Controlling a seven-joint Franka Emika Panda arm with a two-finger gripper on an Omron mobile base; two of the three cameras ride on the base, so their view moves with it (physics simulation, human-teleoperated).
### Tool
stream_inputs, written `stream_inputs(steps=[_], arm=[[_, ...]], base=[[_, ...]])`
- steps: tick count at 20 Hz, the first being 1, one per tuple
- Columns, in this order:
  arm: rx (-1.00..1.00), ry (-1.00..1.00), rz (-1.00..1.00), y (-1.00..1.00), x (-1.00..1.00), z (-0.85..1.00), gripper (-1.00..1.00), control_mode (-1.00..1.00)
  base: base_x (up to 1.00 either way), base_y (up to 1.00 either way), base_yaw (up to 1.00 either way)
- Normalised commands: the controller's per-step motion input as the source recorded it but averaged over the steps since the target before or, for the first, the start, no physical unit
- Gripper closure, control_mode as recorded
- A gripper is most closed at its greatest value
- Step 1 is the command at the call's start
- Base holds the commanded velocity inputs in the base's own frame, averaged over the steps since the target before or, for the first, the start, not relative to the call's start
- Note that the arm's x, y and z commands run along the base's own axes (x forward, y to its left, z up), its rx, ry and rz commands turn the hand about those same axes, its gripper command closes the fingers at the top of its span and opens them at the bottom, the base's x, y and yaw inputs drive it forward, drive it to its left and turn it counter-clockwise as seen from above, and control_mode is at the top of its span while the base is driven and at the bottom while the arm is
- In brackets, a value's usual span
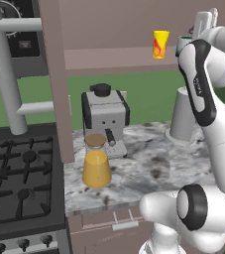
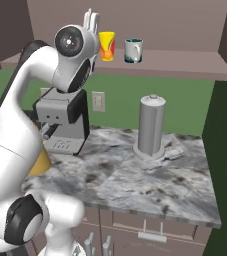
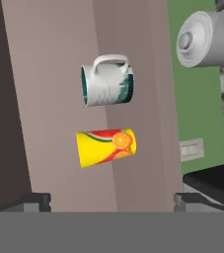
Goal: There is a tray on the dining counter. Grab the cup, mug, and pitcher and place them on the tray. The pitcher may be placed next to the tray if it cannot fit the tray.
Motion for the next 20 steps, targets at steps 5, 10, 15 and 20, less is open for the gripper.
stream_inputs(steps=[5,10,15,20], arm=[[0.02,0.0,0.05,0.0,0.17,0.01,-1.0,-1.0],[0.02,0.0,0.06,0.0,0.23,0.04,-1.0,-1.0],[0.01,0.0,0.07,0.0,0.29,0.01,-1.0,-1.0],[0.0,0.01,0.1,0.0,0.33,0.0,-1.0,-1.0]], base=[[0.0,0.0,0.0],[0.0,0.0,0.0],[0.0,0.0,0.0],[0.0,0.0,0.0]])
